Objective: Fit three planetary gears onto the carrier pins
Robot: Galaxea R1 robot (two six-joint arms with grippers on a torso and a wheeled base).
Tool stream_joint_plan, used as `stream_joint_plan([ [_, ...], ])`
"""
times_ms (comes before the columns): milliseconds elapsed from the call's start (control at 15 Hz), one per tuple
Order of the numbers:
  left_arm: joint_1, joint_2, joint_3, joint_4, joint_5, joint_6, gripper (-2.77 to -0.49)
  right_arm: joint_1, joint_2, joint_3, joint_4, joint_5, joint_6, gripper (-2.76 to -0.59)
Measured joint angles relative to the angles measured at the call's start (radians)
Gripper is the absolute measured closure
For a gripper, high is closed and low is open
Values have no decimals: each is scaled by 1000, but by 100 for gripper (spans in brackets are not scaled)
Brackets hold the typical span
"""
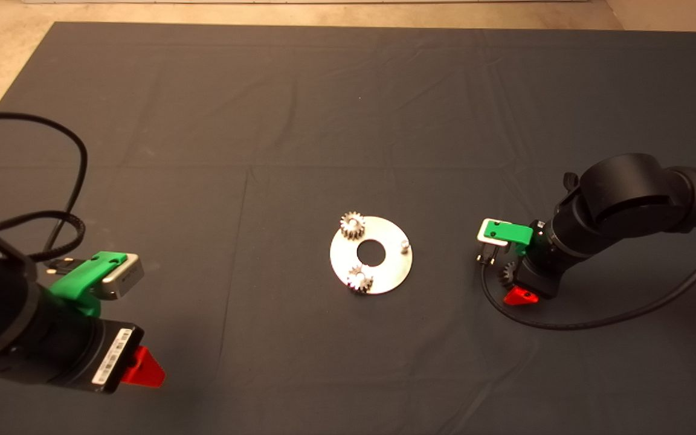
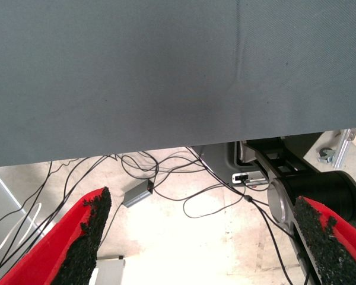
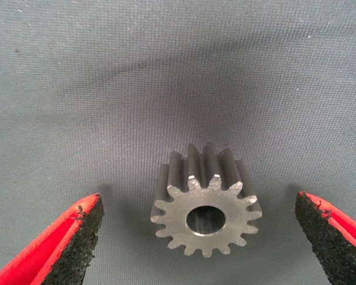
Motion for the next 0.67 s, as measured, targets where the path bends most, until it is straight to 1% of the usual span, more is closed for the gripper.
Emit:
stream_joint_plan([
  [67, 0, 0, 0, 0, 0, 0, -218, 0, 2, -3, -1, 0, 0, -237],
  [133, 0, 0, 0, 0, 0, 0, -218, -1, 3, -4, -1, 1, 0, -226],
  [267, 0, 0, 0, 0, 0, 0, -218, -10, 3, -9, -1, 0, 0, -224],
  [400, 0, 0, 0, 0, 0, 0, -218, -16, 4, -13, -1, 0, 1, -209],
  [533, 0, 0, 0, 0, 0, 0, -218, -17, 6, -13, -1, 1, 0, -209],
  [600, 0, -2, 0, 0, 0, 0, -218, -17, 6, -13, -1, 0, 1, -200],
  [667, 0, -4, 0, 0, 0, 0, -218, -17, 6, -13, -1, 0, 1, -196],
])
